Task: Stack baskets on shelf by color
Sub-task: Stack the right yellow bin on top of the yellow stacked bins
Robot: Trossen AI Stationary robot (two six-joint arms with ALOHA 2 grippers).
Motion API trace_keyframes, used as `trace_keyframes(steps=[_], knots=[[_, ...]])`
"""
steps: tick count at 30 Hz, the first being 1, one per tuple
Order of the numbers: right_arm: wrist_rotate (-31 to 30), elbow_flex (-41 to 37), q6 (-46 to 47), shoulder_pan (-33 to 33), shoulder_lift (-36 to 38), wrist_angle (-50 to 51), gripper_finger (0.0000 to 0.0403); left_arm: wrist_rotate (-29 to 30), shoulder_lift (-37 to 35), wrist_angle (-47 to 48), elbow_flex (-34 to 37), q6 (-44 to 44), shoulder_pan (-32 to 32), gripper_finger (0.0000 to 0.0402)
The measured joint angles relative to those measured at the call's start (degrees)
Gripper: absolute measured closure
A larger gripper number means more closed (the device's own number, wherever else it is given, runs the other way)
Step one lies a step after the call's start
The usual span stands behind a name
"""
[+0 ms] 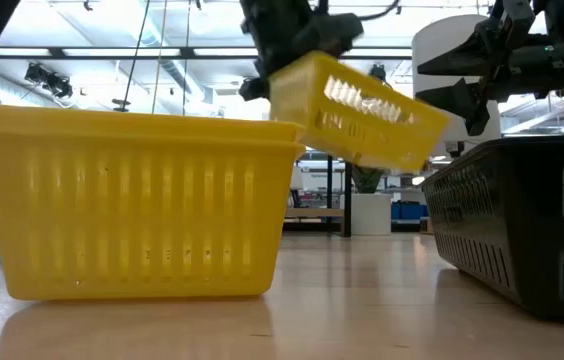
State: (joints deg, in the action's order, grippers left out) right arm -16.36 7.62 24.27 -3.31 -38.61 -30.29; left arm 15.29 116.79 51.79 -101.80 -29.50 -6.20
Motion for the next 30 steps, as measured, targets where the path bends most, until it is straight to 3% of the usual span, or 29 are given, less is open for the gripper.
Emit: trace_keyframes(steps=[5, 8, 12, 19, 24, 30], knots=[[0.0, 0.0, 0.0, 0.0, 0.0, 0.0, 0.0182, -3.9, -4.0, 7.3, 0.0, 2.0, -2.6, 0.0398], [0.0, 0.0, 0.0, 0.0, 0.0, -0.1, 0.0182, -6.2, -6.3, 10.5, 0.0, 7.5, -4.2, 0.0395], [0.0, 0.0, 0.0, 0.0, 0.0, -0.1, 0.0182, -7.4, -9.1, 13.5, 0.0, 21.8, -6.4, 0.0396], [0.0, 0.0, 0.0, 0.0, 0.0, 0.0, 0.0182, -10.8, -10.4, 18.9, 0.0, 66.9, -10.9, 0.0392], [0.0, 0.0, 0.0, 0.0, -0.1, -0.6, 0.0182, -9.9, -8.8, 14.7, 0.0, 80.2, -11.7, 0.0394], [0.0, 0.0, 0.0, 0.0, -0.1, -0.7, 0.0182, -10.1, -6.8, 6.5, 0.0, 87.4, -13.2, 0.0396]])
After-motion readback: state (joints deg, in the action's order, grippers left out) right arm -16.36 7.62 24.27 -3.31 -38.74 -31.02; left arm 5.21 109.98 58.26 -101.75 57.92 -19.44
